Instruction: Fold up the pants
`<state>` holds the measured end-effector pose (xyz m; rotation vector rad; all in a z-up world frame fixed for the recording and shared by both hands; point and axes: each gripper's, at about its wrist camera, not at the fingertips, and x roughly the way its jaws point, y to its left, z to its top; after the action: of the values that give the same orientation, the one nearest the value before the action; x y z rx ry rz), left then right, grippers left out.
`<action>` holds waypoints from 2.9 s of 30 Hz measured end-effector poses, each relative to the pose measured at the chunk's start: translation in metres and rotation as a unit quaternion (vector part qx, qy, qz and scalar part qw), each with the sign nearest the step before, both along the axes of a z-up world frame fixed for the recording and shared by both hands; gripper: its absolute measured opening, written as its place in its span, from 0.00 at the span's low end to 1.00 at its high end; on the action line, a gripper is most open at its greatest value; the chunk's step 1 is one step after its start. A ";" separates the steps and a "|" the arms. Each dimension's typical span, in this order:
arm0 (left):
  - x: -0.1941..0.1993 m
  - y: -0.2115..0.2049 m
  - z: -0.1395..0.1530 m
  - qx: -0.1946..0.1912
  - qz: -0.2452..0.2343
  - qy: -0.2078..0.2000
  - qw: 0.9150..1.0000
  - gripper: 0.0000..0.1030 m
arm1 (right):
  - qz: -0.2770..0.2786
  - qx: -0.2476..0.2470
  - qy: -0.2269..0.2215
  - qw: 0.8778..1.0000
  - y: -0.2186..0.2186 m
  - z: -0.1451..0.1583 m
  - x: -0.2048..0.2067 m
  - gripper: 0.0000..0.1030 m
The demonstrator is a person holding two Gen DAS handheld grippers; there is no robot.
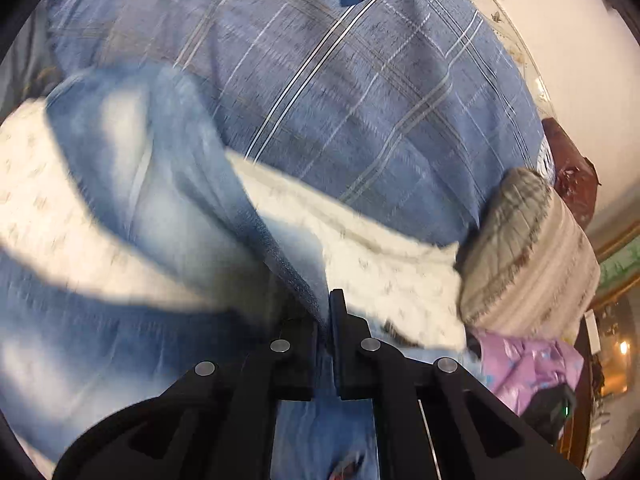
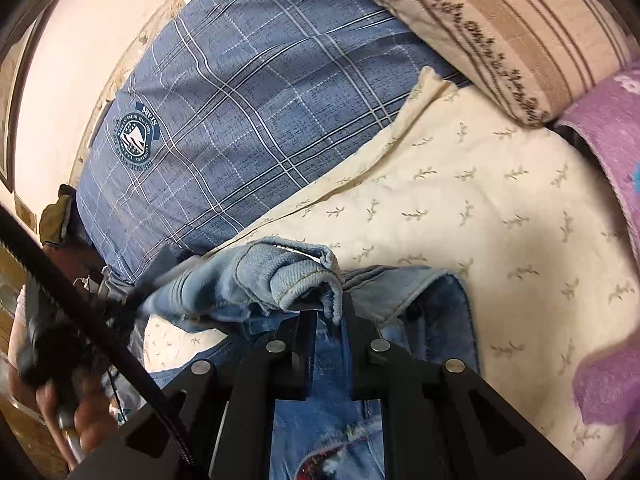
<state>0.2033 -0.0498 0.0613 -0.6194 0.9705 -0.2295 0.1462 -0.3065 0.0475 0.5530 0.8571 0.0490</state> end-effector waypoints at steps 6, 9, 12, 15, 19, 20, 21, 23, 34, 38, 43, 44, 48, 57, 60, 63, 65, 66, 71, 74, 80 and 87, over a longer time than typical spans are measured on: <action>-0.106 0.014 -0.031 0.033 -0.008 0.015 0.999 0.04 | -0.002 -0.017 0.018 1.000 0.019 -0.015 -0.067 0.15; -0.119 0.010 -0.067 0.057 -0.020 0.061 0.996 0.06 | -0.030 0.002 0.068 0.997 0.024 -0.046 -0.090 0.29; -0.122 0.009 -0.074 0.057 -0.037 0.074 0.995 0.12 | -0.026 0.044 0.073 0.996 0.022 -0.050 -0.097 0.43; -0.129 0.019 -0.060 0.023 -0.030 0.052 0.998 0.36 | -0.048 0.050 0.034 0.997 0.021 -0.041 -0.123 0.78; -0.132 0.030 -0.051 0.021 -0.020 0.038 0.999 0.42 | -0.030 0.089 0.024 0.995 0.024 -0.045 -0.136 0.78; -0.130 0.031 -0.053 0.021 -0.018 0.043 0.999 0.42 | -0.026 0.092 0.025 0.995 0.026 -0.046 -0.135 0.78; -0.130 0.032 -0.057 0.023 -0.016 0.049 0.998 0.42 | -0.025 0.093 0.024 0.995 0.027 -0.045 -0.133 0.78; -0.126 0.032 -0.065 0.018 -0.016 0.057 0.998 0.42 | -0.032 0.086 0.023 0.995 0.027 -0.046 -0.131 0.77; -0.106 0.033 -0.054 -0.035 -0.013 0.037 0.999 0.05 | -0.044 0.021 -0.002 0.999 0.007 -0.023 -0.108 0.14; -0.139 0.030 -0.026 -0.055 -0.041 0.015 0.998 0.05 | -0.055 0.012 -0.063 0.996 -0.009 0.010 -0.119 0.13; -0.147 0.006 -0.078 0.027 -0.058 0.074 0.995 0.05 | -0.084 -0.043 0.045 0.995 -0.003 -0.024 -0.112 0.13; -0.147 0.009 -0.088 0.004 -0.049 0.087 0.995 0.05 | -0.089 -0.046 0.060 0.993 -0.002 -0.027 -0.111 0.13; -0.153 0.009 -0.073 0.000 -0.051 0.042 0.998 0.06 | -0.101 -0.117 0.014 0.988 0.014 -0.003 -0.125 0.13; -0.167 0.058 -0.061 0.002 -0.047 0.020 0.999 0.36 | -0.109 -0.226 -0.002 0.968 0.053 0.004 -0.130 0.80; -0.182 0.097 -0.039 0.028 -0.006 -0.005 1.000 0.46 | -0.072 -0.200 -0.066 0.975 0.074 0.025 -0.142 0.80; -0.177 0.146 -0.027 0.063 0.058 0.015 0.996 0.46 | 0.039 -0.141 -0.090 0.985 0.113 0.027 -0.135 0.80; -0.172 0.170 -0.026 0.072 0.090 0.025 0.993 0.46 | 0.118 -0.107 -0.085 0.984 0.147 0.021 -0.124 0.78; -0.167 0.185 -0.027 0.078 0.110 0.036 0.990 0.46 | 0.143 -0.098 -0.082 0.981 0.163 0.019 -0.120 0.76; -0.130 0.235 -0.031 0.068 0.158 0.070 0.983 0.45 | 0.295 -0.083 -0.059 0.950 0.265 -0.001 -0.092 0.63; -0.110 0.255 -0.044 0.038 0.162 0.092 0.982 0.44 | 0.352 -0.086 -0.042 0.931 0.320 -0.021 -0.072 0.58; -0.097 0.277 -0.073 -0.032 0.188 0.096 0.977 0.39 | 0.394 -0.143 -0.025 0.907 0.385 -0.057 -0.054 0.58; -0.080 0.279 -0.088 -0.030 0.193 0.108 0.975 0.25 | 0.395 -0.206 0.004 0.895 0.407 -0.099 -0.036 0.53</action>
<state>0.1234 0.2292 -0.0271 -0.8880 1.0329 0.1582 0.1106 0.1005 -0.0512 -0.2231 1.0207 0.5954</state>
